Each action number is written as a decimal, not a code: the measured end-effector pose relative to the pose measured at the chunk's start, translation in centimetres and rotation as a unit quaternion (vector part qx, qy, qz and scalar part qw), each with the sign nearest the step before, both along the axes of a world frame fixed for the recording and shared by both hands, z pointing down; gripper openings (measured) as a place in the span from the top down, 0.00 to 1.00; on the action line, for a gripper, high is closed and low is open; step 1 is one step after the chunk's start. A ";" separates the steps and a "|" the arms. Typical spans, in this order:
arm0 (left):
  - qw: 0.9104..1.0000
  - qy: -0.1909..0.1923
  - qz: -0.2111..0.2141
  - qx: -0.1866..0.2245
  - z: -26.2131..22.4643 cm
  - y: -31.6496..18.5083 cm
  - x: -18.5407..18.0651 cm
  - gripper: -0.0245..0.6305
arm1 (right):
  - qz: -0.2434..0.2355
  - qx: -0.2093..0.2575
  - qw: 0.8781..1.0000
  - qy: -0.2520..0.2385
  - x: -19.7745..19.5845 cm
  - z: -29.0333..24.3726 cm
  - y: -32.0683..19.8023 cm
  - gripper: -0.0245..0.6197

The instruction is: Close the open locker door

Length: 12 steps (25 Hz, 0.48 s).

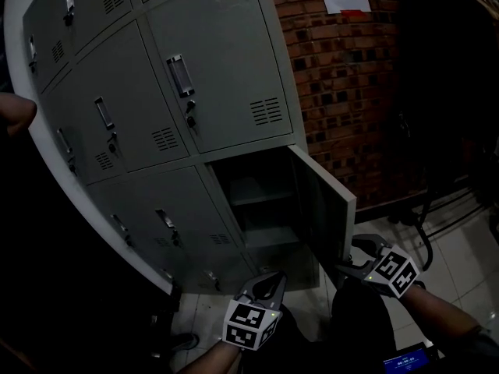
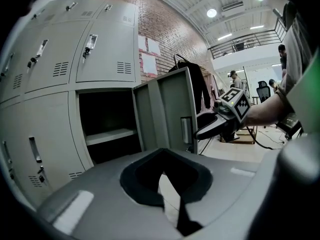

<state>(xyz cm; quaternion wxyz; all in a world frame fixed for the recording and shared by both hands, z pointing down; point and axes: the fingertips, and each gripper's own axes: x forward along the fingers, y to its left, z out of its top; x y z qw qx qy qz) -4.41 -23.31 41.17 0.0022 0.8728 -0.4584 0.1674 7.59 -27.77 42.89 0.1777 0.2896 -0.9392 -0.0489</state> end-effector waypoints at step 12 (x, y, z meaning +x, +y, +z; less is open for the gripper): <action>1.000 0.001 -0.006 0.004 0.1 -0.6 -0.5 0.96 | -0.052 0.015 0.998 0.028 -2.4 -0.4 0.1 0.64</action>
